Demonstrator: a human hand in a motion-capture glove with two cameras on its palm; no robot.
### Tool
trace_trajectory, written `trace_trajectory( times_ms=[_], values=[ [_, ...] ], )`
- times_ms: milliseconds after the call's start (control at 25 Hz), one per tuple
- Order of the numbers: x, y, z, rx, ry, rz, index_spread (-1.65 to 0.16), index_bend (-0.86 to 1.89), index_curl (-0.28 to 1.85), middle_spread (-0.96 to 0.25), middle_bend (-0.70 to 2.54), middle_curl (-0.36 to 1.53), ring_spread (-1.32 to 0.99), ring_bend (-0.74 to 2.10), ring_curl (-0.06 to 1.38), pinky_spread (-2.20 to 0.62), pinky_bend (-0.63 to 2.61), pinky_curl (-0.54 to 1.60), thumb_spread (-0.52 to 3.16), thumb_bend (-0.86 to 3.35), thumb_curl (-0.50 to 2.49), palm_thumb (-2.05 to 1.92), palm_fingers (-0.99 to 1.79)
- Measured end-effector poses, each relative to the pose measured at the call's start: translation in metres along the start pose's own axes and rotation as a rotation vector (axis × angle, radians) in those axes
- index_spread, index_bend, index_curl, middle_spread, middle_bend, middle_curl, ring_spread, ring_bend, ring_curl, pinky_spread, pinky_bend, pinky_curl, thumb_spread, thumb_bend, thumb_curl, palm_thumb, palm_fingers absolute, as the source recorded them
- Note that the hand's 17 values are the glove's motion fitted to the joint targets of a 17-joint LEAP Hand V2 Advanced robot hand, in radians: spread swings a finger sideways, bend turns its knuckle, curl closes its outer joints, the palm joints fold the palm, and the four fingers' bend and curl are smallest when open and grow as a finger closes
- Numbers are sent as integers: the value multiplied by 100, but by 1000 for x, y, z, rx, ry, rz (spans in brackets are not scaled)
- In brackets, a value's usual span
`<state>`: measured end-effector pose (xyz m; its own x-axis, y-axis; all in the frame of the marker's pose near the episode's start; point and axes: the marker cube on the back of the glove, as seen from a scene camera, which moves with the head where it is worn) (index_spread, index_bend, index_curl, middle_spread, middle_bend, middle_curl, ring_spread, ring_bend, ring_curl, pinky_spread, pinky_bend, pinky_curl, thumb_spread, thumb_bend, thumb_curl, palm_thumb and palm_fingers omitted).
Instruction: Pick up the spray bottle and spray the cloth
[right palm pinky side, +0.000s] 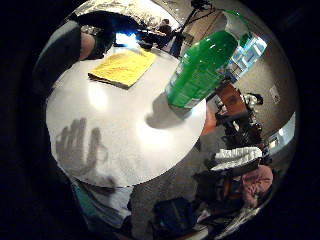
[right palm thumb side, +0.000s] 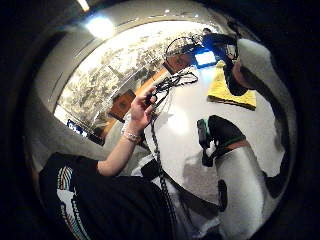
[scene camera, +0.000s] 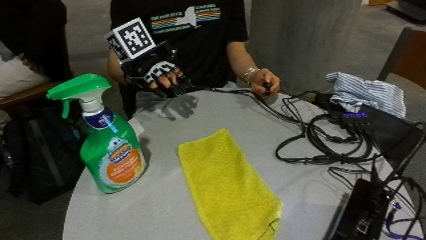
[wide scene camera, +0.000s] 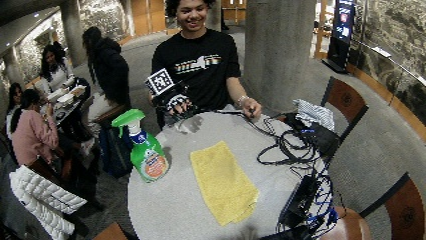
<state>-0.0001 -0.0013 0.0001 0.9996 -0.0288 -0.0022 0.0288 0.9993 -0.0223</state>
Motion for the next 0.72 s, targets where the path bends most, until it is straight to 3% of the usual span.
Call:
trace_trajectory(
  times_ms=[520,720],
  values=[
    [-9,-12,6,-78,5,-46,-26,18,25,-4,31,24,-6,24,21,14,41,19,87,34,22,66,86],
    [-7,-5,5,-42,-65,32,-28,16,26,-4,30,26,-6,22,22,16,40,20,96,30,25,66,84]
  ],
)
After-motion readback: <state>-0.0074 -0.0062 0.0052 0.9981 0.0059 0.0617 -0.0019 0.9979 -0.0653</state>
